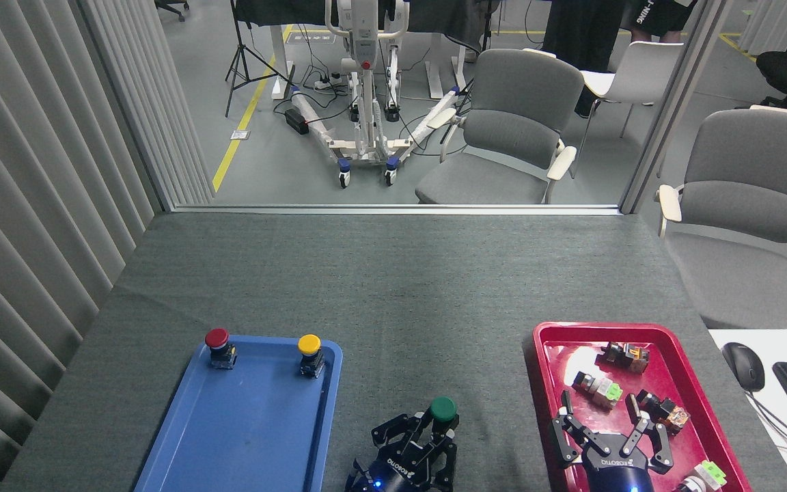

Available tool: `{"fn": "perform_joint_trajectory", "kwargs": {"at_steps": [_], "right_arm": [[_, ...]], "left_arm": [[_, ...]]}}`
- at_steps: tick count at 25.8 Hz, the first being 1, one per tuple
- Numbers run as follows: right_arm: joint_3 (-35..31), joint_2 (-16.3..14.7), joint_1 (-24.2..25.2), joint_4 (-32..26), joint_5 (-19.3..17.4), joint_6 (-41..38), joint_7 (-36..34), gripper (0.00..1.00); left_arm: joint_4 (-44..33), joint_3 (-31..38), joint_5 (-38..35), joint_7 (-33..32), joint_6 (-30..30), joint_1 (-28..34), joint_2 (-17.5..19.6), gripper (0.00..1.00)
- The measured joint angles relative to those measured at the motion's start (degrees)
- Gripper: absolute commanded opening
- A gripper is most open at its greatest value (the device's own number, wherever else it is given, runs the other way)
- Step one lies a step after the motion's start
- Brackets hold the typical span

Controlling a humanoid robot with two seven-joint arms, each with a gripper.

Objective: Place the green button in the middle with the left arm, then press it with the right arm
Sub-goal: 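Set the green button on the table and withdraw the left hand, then move the right hand from the red tray over the green button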

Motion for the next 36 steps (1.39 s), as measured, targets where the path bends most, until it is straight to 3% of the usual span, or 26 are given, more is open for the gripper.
{"fn": "perform_joint_trajectory", "kwargs": {"at_steps": [2, 4, 7, 8, 9, 21, 24, 30, 36], "right_arm": [[0.0, 0.0, 0.0, 0.1, 0.0, 0.0, -0.1, 1.0], [0.1, 0.0, 0.0, 0.1, 0.0, 0.0, -0.1, 1.0], [0.1, 0.0, 0.0, 0.1, 0.0, 0.0, -0.1, 1.0], [0.1, 0.0, 0.0, 0.1, 0.0, 0.0, -0.1, 1.0], [0.1, 0.0, 0.0, 0.1, 0.0, 0.0, -0.1, 1.0], [0.1, 0.3, 0.0, 0.1, 0.1, 0.0, -0.3, 1.0], [0.2, 0.4, 0.0, 0.1, 0.1, 0.0, -0.3, 0.99], [0.7, 1.2, 0.1, -0.9, 0.2, -0.8, -0.1, 0.99], [3.4, 2.5, 0.1, -1.2, 1.8, -1.8, 0.0, 0.98]], "left_arm": [[0.6, -0.2, -0.1, 0.0, 0.2, -0.3, -0.1, 0.03], [1.6, -0.4, -0.2, 0.0, 0.3, -0.4, -0.2, 0.16], [2.8, -0.6, -0.7, 0.1, 0.5, -0.5, -0.2, 0.79], [3.1, -0.6, -0.8, 0.1, 0.5, -0.5, -0.1, 0.95], [3.3, -0.6, -1.0, 0.3, 0.5, -0.5, 0.0, 0.99], [-2.3, -0.2, -1.8, 0.1, 0.0, 2.7, 1.7, 0.99], [-7.8, 1.1, -1.7, 0.0, 0.5, 5.6, 3.2, 0.99], [-26.4, 11.9, -2.8, -2.7, 4.0, 15.5, 9.2, 0.99], [-35.7, 28.0, -10.8, -4.8, 6.7, 22.6, 10.3, 0.99]]}}
